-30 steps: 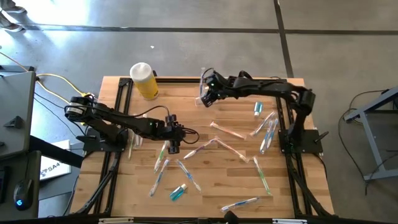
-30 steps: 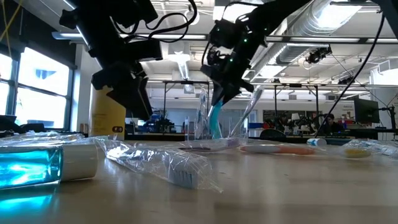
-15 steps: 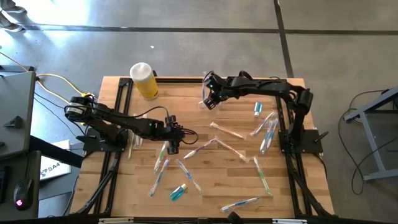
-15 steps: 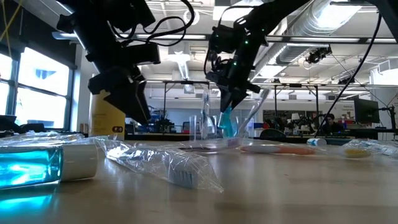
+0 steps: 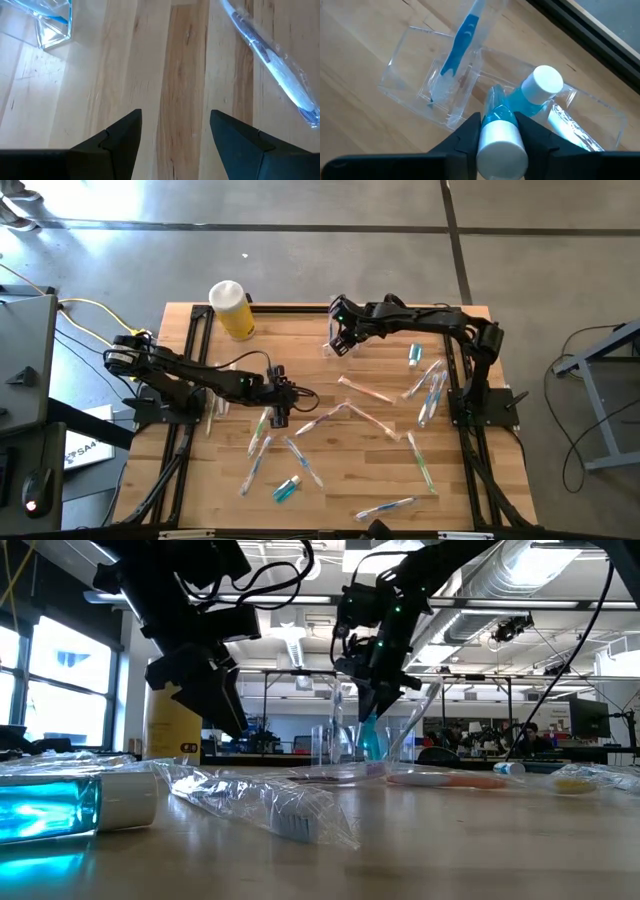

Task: Pick & Place toothbrushing station
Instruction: Put the blue mouthwash bottle into the transparent organizer, then put the orange toothbrush into the transparent organizer

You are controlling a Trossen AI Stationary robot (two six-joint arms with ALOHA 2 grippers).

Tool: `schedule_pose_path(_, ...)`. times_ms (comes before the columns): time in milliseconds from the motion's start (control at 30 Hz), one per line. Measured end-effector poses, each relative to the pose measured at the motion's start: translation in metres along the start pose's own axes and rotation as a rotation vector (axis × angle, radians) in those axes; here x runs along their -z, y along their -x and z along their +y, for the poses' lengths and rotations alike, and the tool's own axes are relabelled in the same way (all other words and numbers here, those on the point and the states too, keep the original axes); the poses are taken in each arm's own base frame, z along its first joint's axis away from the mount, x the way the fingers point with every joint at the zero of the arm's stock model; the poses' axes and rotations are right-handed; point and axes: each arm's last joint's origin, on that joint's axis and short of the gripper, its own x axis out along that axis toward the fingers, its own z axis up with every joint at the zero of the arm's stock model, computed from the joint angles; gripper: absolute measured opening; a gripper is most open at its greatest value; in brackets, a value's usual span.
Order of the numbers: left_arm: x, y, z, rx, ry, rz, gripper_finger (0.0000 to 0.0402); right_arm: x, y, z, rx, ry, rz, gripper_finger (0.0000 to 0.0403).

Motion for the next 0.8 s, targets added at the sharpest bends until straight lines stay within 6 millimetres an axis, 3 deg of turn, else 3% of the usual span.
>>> schedule_pose_path(133,0.0001,0.0000,0.0000,0.000,0.000,0.001,0.0228,0.0000,0.0000,0.0001,0.000,-0.005,-0.001,0.0143)
schedule_pose_path(233,0.0001,0.0000,0.0000,0.000,0.000,0.001,0.0228,-0.0001,0.0002,0.0001,0.000,-0.006,-0.002,0.0149)
schedule_pose_path(800,0.0010,0.0000,0.0001,-0.001,-0.003,0.010,0.0228,0.0005,0.0017,0.0058,-0.012,0.061,-0.018,0.0087)
